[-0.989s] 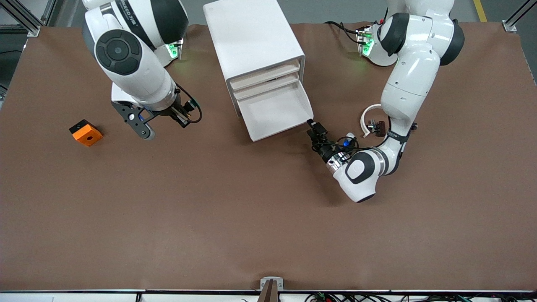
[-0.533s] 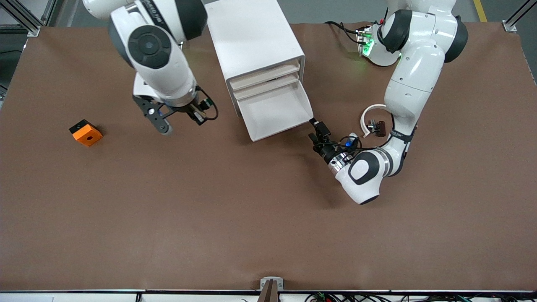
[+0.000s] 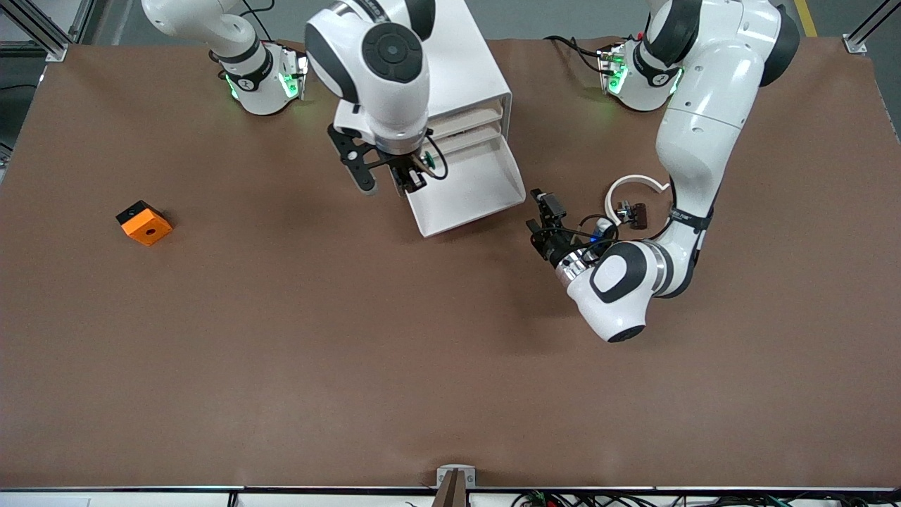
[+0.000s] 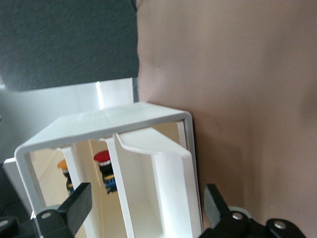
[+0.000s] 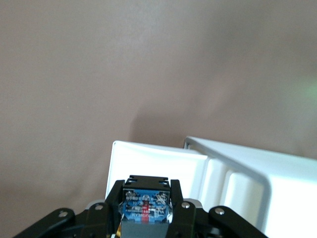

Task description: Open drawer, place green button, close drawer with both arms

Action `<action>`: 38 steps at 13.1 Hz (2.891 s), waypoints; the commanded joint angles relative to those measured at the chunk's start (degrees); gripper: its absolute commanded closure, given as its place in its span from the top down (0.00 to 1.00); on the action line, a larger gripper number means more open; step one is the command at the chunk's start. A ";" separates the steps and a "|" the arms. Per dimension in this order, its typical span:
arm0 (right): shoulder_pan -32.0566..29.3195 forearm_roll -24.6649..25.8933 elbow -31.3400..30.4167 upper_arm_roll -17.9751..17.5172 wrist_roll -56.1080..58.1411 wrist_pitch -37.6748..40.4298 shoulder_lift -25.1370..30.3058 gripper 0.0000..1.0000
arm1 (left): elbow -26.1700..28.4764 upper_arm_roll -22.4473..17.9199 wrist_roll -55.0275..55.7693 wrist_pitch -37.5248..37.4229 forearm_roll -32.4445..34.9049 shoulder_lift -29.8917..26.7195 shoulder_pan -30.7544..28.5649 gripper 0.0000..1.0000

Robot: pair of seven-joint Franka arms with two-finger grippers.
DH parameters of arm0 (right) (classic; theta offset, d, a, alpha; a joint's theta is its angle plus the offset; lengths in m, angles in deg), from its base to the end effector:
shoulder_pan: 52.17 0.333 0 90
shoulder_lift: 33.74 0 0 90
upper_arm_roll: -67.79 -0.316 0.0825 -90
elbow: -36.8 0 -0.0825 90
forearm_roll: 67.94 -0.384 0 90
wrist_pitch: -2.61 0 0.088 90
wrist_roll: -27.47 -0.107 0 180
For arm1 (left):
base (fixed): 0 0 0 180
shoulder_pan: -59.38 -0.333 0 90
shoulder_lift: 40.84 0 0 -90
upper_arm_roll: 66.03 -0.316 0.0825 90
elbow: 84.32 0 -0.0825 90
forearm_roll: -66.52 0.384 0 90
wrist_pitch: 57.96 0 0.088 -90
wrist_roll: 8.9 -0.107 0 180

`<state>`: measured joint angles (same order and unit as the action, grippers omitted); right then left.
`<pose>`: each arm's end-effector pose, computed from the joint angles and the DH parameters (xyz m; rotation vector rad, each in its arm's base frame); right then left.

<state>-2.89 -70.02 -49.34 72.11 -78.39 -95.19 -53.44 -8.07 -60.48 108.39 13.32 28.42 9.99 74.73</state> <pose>0.4519 0.4647 0.4595 2.5899 -1.5309 -0.0673 0.5681 -0.2894 0.1999 -1.3713 -1.7336 1.3232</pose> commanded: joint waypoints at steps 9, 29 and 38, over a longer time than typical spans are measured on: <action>5.03 -4.51 4.13 0.33 -14.63 -13.56 -10.86 0.00 | 1.18 0.16 -24.81 5.87 27.87 -7.41 -0.14 1.00; 10.40 -5.57 4.85 0.42 -19.56 -13.74 -19.58 0.00 | 18.30 -14.65 -90.18 28.26 30.31 -29.19 -5.88 1.00; 10.75 -5.57 4.85 0.33 -19.47 -16.64 -21.08 0.00 | 30.72 -22.43 -111.41 44.90 24.21 -35.62 3.02 1.00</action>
<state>7.01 -74.43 -45.89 72.08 -97.02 -111.53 -73.30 20.20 -81.87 -2.22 56.56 53.77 -23.55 76.10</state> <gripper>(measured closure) 0.586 0.000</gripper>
